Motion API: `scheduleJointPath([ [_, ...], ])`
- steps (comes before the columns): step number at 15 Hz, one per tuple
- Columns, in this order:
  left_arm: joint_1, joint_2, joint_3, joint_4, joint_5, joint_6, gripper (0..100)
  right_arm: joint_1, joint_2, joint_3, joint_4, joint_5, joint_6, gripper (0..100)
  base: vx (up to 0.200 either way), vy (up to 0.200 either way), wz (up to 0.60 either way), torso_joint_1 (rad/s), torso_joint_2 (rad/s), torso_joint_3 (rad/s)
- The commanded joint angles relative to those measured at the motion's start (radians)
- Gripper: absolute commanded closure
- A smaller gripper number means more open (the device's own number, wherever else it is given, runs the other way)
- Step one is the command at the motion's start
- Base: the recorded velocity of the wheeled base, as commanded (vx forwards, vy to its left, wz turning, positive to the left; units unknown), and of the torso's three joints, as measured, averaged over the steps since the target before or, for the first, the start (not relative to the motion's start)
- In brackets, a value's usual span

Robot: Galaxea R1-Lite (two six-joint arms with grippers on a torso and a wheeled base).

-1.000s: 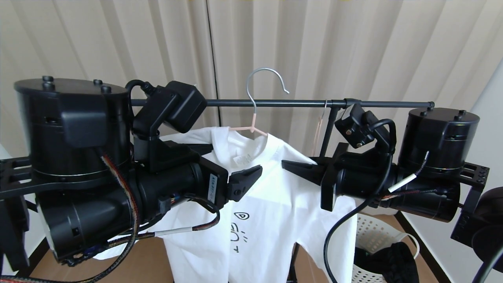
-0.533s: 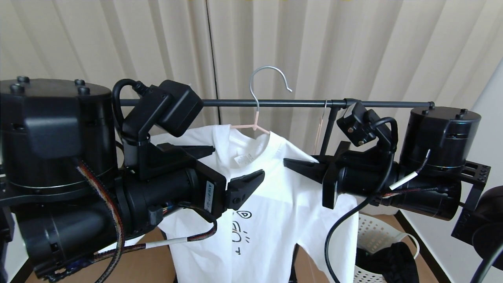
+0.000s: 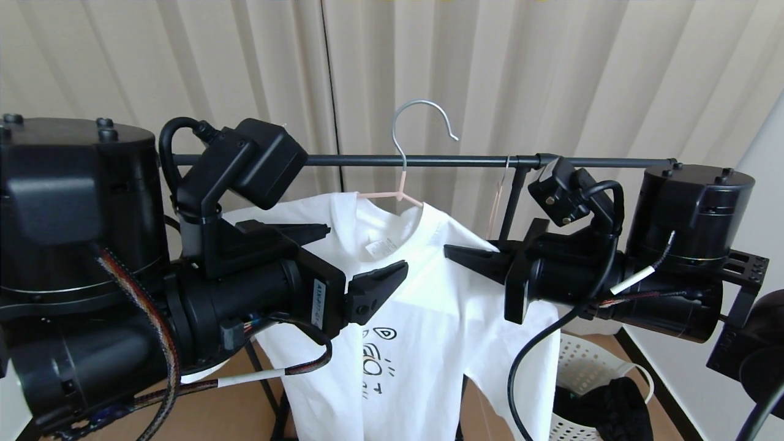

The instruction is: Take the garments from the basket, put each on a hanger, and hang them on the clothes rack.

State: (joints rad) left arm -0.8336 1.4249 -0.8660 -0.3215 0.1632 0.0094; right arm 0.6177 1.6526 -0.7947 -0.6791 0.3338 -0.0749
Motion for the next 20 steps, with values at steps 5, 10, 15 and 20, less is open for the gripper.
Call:
scheduleJointPath([
  [5,0.011,-0.073,0.018,-0.001,-0.001,-0.003,0,-0.032,0.003,-0.003,0.000,0.005,-0.002,100,0.000,0.000,0.00,0.000,0.00,0.000],
  [10,0.174,-0.208,0.111,0.001,-0.010,-0.003,0,-0.101,0.010,-0.006,0.000,0.067,-0.003,100,0.000,0.000,0.00,0.000,0.00,0.000],
  [15,0.482,-0.247,0.229,-0.001,-0.228,-0.009,0,-0.147,0.010,0.002,-0.042,0.093,-0.006,100,0.000,0.000,0.00,0.000,0.00,0.000],
  [20,0.573,-0.106,0.249,-0.065,-0.350,-0.048,0,-0.220,0.004,0.009,-0.053,0.171,-0.026,100,0.000,0.000,0.00,0.000,0.00,0.000],
])
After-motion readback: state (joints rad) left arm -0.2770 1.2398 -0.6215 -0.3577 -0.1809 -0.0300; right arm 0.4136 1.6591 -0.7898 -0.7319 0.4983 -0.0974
